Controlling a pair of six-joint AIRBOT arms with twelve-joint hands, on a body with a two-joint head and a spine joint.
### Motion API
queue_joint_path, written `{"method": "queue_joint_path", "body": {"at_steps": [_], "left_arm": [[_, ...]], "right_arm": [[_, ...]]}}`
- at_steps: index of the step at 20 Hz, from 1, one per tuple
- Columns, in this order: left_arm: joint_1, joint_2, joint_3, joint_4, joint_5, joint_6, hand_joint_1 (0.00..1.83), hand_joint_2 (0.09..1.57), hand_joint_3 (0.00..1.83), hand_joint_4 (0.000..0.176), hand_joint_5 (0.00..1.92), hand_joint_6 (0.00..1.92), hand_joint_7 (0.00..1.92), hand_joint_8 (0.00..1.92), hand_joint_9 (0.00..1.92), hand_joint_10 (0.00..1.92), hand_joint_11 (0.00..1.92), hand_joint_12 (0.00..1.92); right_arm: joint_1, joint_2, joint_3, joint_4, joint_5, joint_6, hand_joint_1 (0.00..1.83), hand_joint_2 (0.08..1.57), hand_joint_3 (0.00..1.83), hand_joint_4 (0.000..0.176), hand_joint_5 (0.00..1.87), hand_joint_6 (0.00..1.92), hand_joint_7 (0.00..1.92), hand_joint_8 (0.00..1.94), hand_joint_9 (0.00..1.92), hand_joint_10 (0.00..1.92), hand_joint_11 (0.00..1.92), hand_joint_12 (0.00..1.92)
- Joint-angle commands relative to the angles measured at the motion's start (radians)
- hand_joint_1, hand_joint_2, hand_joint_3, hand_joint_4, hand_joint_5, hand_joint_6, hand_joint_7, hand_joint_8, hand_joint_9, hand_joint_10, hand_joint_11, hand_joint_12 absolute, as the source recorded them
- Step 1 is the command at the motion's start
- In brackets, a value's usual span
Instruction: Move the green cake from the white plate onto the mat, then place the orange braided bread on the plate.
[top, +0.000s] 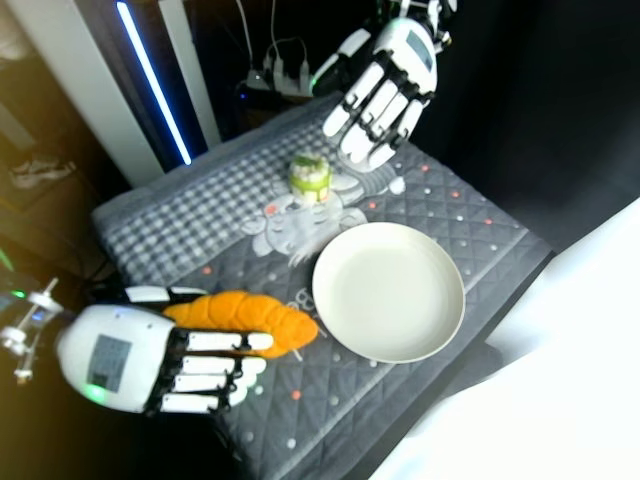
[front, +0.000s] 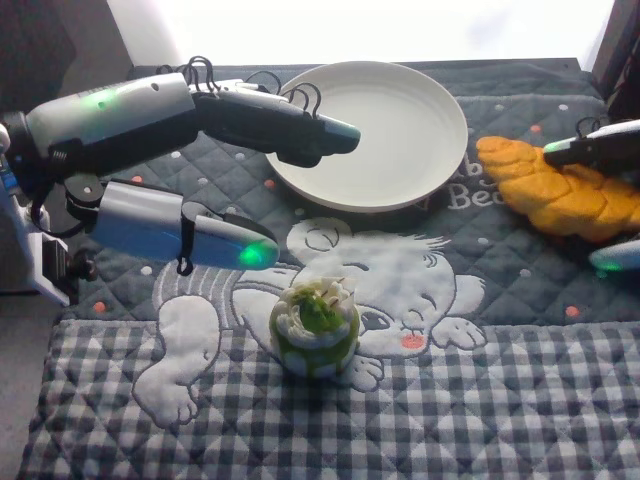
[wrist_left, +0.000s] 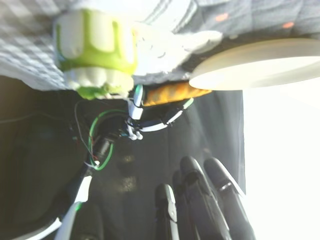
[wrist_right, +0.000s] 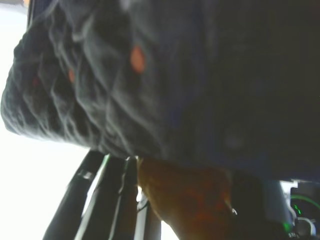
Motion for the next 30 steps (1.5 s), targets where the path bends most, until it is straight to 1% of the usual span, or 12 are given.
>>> {"method": "queue_joint_path", "body": {"at_steps": [1, 3, 4, 8, 15, 16, 18, 21, 26, 27, 28, 30], "left_arm": [[-0.006, 0.008, -0.003, -0.059, -0.104, -0.005, 0.67, 1.11, 0.01, 0.042, 0.47, 0.0, 0.49, 0.0, 0.58, 0.0, 0.12, 0.82], [0.0, 0.008, -0.003, -0.062, -0.105, -0.005, 0.63, 1.12, 0.0, 0.059, 0.52, 0.0, 0.56, 0.0, 0.63, 0.01, 0.12, 0.84], [0.003, 0.008, -0.003, -0.066, -0.105, -0.003, 0.59, 1.15, 0.01, 0.031, 0.51, 0.0, 0.55, 0.0, 0.64, 0.0, 0.11, 0.88], [0.016, 0.008, -0.003, -0.08, -0.109, 0.01, 0.67, 1.06, 0.0, 0.082, 0.49, 0.01, 0.55, 0.01, 0.62, 0.0, 0.08, 0.84], [0.031, 0.008, -0.002, -0.097, -0.11, 0.023, 0.71, 1.03, 0.0, 0.098, 0.47, 0.01, 0.49, 0.0, 0.63, 0.01, 0.13, 0.82], [0.036, 0.009, -0.002, -0.101, -0.114, 0.024, 0.67, 1.03, 0.0, 0.107, 0.45, 0.0, 0.49, 0.0, 0.63, 0.0, 0.02, 0.88], [0.044, 0.01, -0.002, -0.108, -0.118, 0.024, 0.73, 1.06, 0.01, 0.106, 0.48, 0.0, 0.5, 0.0, 0.66, 0.01, 0.05, 0.99], [0.053, 0.011, -0.002, -0.122, -0.125, 0.033, 0.71, 1.06, 0.0, 0.11, 0.5, 0.0, 0.52, 0.0, 0.69, 0.01, 0.14, 0.9], [0.071, 0.01, -0.001, -0.141, -0.133, 0.044, 0.73, 1.03, 0.0, 0.103, 0.5, 0.0, 0.53, 0.0, 0.67, 0.0, 0.15, 0.91], [0.073, 0.01, 0.0, -0.143, -0.135, 0.045, 0.71, 1.06, 0.0, 0.082, 0.46, 0.0, 0.48, 0.0, 0.64, 0.0, 0.15, 0.93], [0.075, 0.01, 0.0, -0.144, -0.135, 0.046, 0.71, 1.03, 0.0, 0.081, 0.46, 0.0, 0.49, 0.0, 0.64, 0.0, 0.15, 0.94], [0.077, 0.008, 0.001, -0.144, -0.135, 0.047, 0.74, 1.01, 0.0, 0.094, 0.52, 0.01, 0.54, 0.0, 0.68, 0.01, 0.21, 0.91]], "right_arm": [[-0.001, 0.004, 0.005, 0.005, 0.045, -0.006, 1.5, 0.99, 0.0, 0.0, 1.0, 0.01, 1.17, 0.46, 1.14, 0.87, 0.65, 1.09], [-0.001, 0.004, 0.006, 0.007, 0.045, -0.006, 1.41, 1.01, 0.0, 0.0, 1.12, 0.54, 1.34, 0.21, 1.22, 0.91, 0.92, 1.07], [-0.001, 0.004, 0.007, 0.009, 0.045, -0.006, 1.4, 1.03, 0.0, 0.0, 1.1, 0.61, 1.26, 0.29, 1.15, 1.01, 0.99, 1.04], [-0.001, 0.006, 0.013, 0.017, 0.062, -0.004, 1.4, 1.04, 0.0, 0.0, 1.03, 0.81, 1.28, 0.2, 1.11, 1.05, 0.93, 1.0], [0.0, 0.028, 0.007, 0.083, 0.206, 0.025, 1.4, 1.04, 0.0, 0.0, 1.04, 0.72, 1.27, 0.29, 1.1, 1.07, 0.77, 1.23], [0.0, 0.035, 0.0, 0.101, 0.241, 0.025, 1.32, 1.0, 0.01, 0.0, 1.21, 0.42, 1.36, 0.42, 1.19, 0.77, 0.94, 1.33], [0.0, 0.049, -0.013, 0.122, 0.287, 0.025, 1.38, 1.03, 0.01, 0.0, 1.06, 0.67, 1.24, 0.48, 1.15, 0.89, 0.91, 1.13], [0.0, 0.072, -0.037, 0.138, 0.363, 0.025, 1.41, 1.01, 0.0, 0.0, 1.11, 0.43, 1.29, 0.42, 1.25, 0.87, 1.07, 1.05], [0.001, 0.093, -0.059, 0.181, 0.458, 0.022, 1.3, 1.04, 0.0, 0.0, 1.08, 0.6, 1.27, 0.69, 1.45, 0.27, 1.13, 1.08], [0.001, 0.093, -0.059, 0.187, 0.47, 0.022, 1.3, 1.04, 0.0, 0.0, 1.05, 0.64, 1.28, 0.67, 1.59, 0.32, 1.24, 1.27], [0.001, 0.096, -0.061, 0.196, 0.484, 0.022, 1.29, 1.07, 0.0, 0.0, 1.04, 0.61, 1.17, 0.92, 1.47, 0.73, 1.22, 1.44], [0.003, 0.101, -0.066, 0.212, 0.516, 0.018, 1.29, 1.06, 0.0, 0.0, 1.07, 0.74, 1.13, 0.85, 1.36, 0.83, 1.16, 1.43]]}}
